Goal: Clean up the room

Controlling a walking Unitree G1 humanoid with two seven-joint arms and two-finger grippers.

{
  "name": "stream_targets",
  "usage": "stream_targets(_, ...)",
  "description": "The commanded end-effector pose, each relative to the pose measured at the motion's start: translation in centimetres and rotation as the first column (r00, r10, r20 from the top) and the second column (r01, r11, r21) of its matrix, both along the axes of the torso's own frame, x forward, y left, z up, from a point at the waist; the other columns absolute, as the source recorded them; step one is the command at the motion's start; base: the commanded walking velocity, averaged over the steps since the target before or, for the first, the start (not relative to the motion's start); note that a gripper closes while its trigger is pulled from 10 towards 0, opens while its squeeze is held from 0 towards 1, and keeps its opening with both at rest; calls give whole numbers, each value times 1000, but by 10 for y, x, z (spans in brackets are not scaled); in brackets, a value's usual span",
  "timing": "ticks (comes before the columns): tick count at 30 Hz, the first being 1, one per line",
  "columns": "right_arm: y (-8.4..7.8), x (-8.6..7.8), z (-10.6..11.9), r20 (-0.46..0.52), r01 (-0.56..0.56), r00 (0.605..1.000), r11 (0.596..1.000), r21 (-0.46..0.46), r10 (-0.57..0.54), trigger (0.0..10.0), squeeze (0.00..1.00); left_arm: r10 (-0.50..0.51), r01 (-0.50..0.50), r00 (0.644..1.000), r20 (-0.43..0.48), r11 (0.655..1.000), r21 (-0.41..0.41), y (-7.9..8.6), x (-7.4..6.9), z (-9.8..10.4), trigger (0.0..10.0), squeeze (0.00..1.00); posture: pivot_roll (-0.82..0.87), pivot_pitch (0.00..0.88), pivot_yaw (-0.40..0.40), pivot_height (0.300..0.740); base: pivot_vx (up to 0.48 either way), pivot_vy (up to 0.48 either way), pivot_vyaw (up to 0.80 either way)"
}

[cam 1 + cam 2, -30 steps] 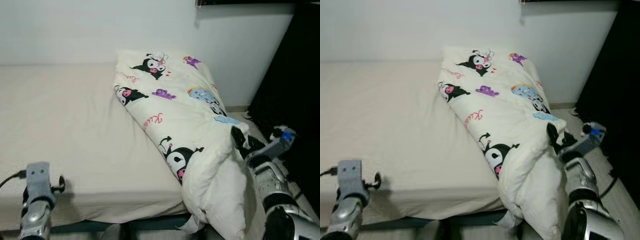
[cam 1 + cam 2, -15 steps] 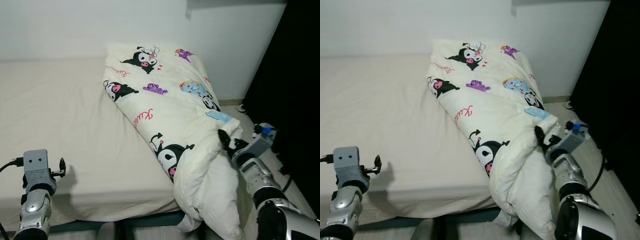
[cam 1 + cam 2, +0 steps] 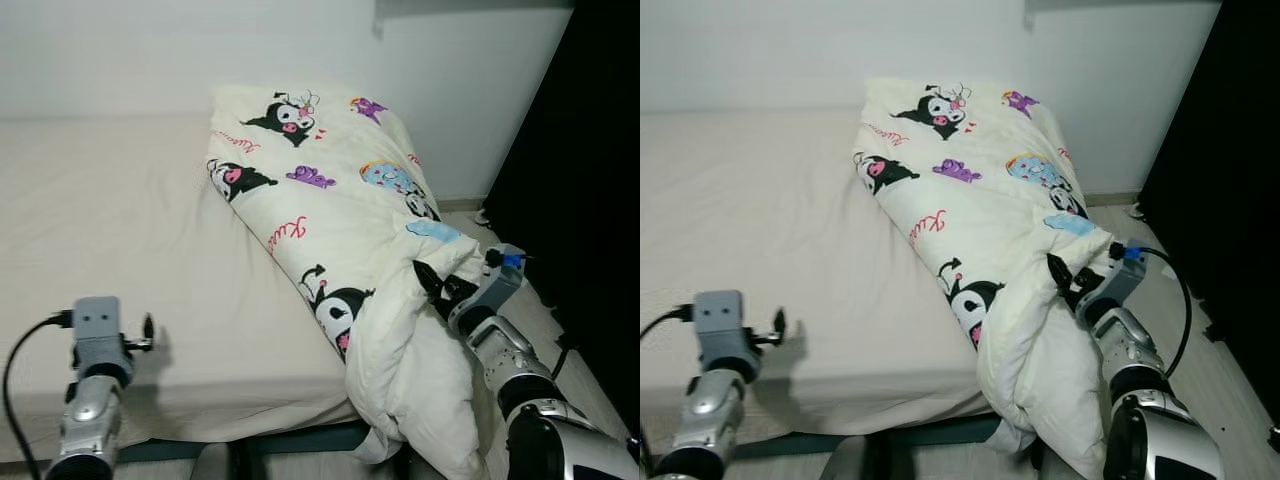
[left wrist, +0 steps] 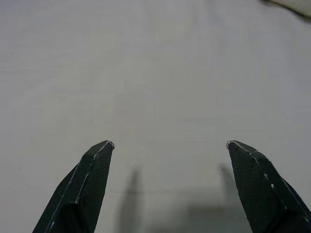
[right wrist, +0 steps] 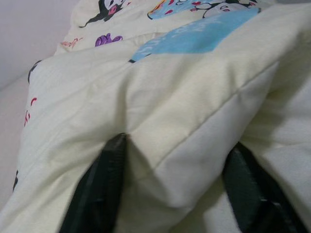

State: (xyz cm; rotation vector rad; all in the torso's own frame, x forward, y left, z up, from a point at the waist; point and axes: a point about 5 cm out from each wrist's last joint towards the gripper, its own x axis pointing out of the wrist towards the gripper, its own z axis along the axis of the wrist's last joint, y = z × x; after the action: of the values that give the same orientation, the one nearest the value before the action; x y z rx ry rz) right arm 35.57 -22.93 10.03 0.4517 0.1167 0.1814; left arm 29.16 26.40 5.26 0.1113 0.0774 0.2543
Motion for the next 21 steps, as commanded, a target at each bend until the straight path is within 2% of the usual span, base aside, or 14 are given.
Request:
stream_targets(1,3,-1,-2,3,-15,1000,1000,-17,16,0,0,-13,14,1000,-27,1000,11,-1,-5,-7,10000,0,126,118,-17,489,0,0,0)
stream_targets(4,11,2,4,39,-73,996,997,-33,75,0,0,-29,29,999,-37,999,17,-5,-5,-8,10000,0,122,111,-21,489,0,0,0)
stream_targets(5,24,7,12,84,-151,984,987,-62,156,0,0,-33,34,998,-53,999,16,-7,-5,-11,10000,0,118,108,-23,489,0,0,0)
stream_targets(11,36,11,18,99,-200,973,976,-83,207,0,0,-29,29,998,-61,1000,8,-9,-4,-13,10000,0,115,101,-28,489,0,0,0)
stream_targets(15,45,13,19,88,-236,964,961,-143,250,0,0,-27,27,998,-49,1000,5,-10,0,-10,10000,0,112,92,-41,489,0,0,0)
stream_targets(17,64,15,24,93,-305,940,929,-207,329,0,0,-20,20,1000,-9,1000,4,-9,7,0,10000,0,110,85,-49,489,0,0,0)
stream_targets(18,64,15,24,93,-305,940,929,-207,329,0,0,-20,20,1000,-9,1000,4,-9,7,0,10000,0,110,85,-49,489,0,0,0)
stream_targets(20,96,17,30,106,-420,881,866,-272,461,0,0,-22,21,998,53,1000,23,-8,17,17,10000,0,112,78,-54,489,0,0,0)
stream_targets(21,96,17,30,106,-420,881,866,-272,461,0,0,-22,21,998,53,1000,23,-8,17,17,10000,0,112,78,-54,489,0,0,0)
